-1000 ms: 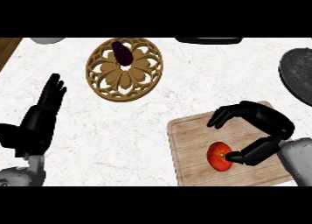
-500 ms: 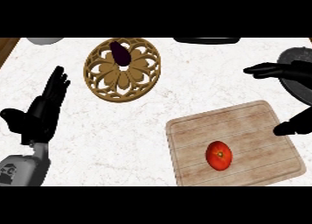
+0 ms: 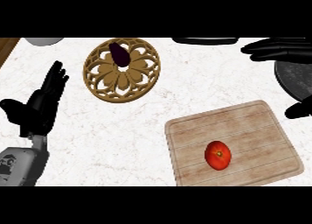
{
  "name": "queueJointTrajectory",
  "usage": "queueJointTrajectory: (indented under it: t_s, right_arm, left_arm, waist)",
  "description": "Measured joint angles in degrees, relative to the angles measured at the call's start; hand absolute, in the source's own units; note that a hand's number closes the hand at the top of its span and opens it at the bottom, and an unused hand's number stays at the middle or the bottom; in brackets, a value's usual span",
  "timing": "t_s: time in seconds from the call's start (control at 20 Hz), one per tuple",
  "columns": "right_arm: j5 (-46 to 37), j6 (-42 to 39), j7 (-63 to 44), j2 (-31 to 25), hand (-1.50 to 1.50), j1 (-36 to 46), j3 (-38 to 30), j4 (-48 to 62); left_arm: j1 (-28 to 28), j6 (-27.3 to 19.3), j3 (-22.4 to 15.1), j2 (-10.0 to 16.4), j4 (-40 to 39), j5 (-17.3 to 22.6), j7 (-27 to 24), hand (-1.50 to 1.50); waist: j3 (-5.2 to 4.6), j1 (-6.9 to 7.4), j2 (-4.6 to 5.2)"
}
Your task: Pick the tomato from the cutting board and place it in the pan
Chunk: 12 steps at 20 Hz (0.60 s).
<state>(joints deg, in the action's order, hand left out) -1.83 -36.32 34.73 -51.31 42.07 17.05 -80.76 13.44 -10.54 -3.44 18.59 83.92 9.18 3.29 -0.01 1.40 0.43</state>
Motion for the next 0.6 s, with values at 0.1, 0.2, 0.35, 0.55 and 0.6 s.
queueJointTrajectory:
  t_s: [0.1,0.2,0.35,0.55,0.6]
  right_arm:
    - [-0.71,1.02,0.12,0.71,-1.50,0.98,1.13,-0.41]
    - [-0.37,0.84,-0.65,1.41,-1.50,2.33,1.95,-0.62]
    - [0.51,-0.08,-2.15,2.33,-1.50,3.31,4.16,-1.69]
    - [2.68,-1.51,-3.63,2.16,-1.50,2.25,7.17,-5.47]
    - [3.29,-1.92,-4.11,2.18,-1.50,2.49,7.71,-6.23]
  left_arm:
    - [0.35,-0.14,-0.02,-0.62,-0.54,-0.25,-0.28,0.00]
    - [0.66,-0.35,0.13,-0.82,-0.96,-0.59,0.00,0.00]
    - [-0.05,0.16,0.48,-0.68,-0.27,-0.30,0.17,0.00]
    - [0.09,-0.29,0.75,-0.64,0.44,-0.64,1.37,0.00]
    - [0.20,-0.52,0.55,-1.01,0.13,-0.99,1.14,0.00]
  waist:
    - [-0.01,-0.18,-0.08]
    - [-0.01,-0.31,-0.13]
    - [-0.02,-0.30,-0.25]
    - [-0.01,-0.77,-0.40]
    - [0.00,-0.84,-0.38]
